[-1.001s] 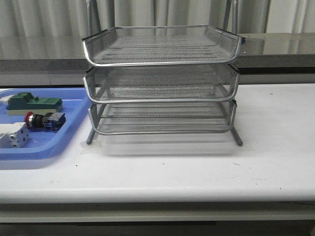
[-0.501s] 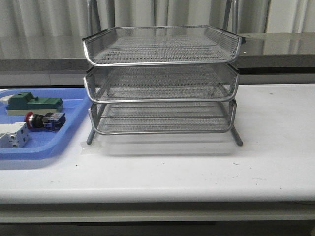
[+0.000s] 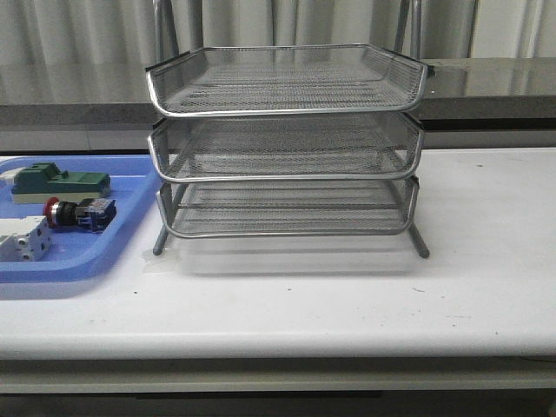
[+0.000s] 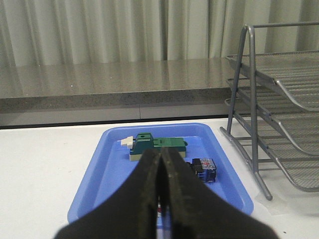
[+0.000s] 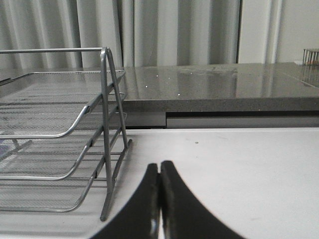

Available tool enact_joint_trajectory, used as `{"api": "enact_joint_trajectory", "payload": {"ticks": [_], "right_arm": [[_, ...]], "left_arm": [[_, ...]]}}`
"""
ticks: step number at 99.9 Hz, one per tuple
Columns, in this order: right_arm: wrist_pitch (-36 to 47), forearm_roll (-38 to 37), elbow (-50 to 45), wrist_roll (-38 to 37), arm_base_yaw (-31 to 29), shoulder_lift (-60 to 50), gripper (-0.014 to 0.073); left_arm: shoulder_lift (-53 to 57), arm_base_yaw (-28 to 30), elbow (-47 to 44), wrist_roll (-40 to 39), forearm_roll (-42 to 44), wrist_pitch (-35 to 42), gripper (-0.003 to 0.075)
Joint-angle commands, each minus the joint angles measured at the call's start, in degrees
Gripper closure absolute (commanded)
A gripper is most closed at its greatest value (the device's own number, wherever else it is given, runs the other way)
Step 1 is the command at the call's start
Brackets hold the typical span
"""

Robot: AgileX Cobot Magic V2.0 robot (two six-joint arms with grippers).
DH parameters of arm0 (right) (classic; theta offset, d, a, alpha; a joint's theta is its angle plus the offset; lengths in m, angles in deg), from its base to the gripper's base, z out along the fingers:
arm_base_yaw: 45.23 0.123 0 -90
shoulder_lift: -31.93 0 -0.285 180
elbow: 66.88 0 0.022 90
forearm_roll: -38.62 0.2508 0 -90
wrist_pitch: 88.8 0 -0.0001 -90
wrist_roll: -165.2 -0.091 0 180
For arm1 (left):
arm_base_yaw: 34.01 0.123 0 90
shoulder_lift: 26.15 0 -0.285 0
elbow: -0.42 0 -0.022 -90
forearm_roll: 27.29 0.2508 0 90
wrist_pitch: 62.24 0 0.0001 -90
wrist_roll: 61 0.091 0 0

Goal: Place button on rack with both arms

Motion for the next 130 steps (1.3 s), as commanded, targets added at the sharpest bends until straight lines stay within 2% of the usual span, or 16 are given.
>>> {"api": "enact_joint_trajectory", "payload": {"ticks": [1, 25, 53, 90, 111, 122, 130], "right_arm": [[-2.12, 0.80, 5.14, 0.02, -0.16, 1.60, 0.0654], [-14.41, 5.41, 16.79, 0.02, -0.16, 14.75, 0.0654], [-22.71, 14.45, 28.21, 0.02, -0.16, 33.65, 0.0654], [-17.75, 32.94, 30.49, 0.02, -0.16, 53.01, 0.0654], [-17.76, 39.49, 30.49, 3.14, 0.23, 60.83, 0.0648], [-17.82, 44.95, 30.49, 8.51, 0.88, 63.08, 0.0593], [-17.77, 51.10, 30.49, 12.70, 1.27, 64.26, 0.0512]], "left_arm": [[1.80, -0.43, -1.90, 0.01, -0.01, 4.06, 0.0741], [1.80, -0.43, -1.90, 0.01, -0.01, 4.06, 0.0741], [1.80, -0.43, -1.90, 0.01, -0.01, 4.06, 0.0741], [1.80, -0.43, -1.90, 0.01, -0.01, 4.06, 0.0741], [1.80, -0.43, -1.90, 0.01, -0.01, 4.06, 0.0741], [1.80, -0.43, -1.90, 0.01, -0.01, 4.06, 0.0741], [1.80, -0.43, -1.90, 0.01, -0.01, 4.06, 0.0741]]}}
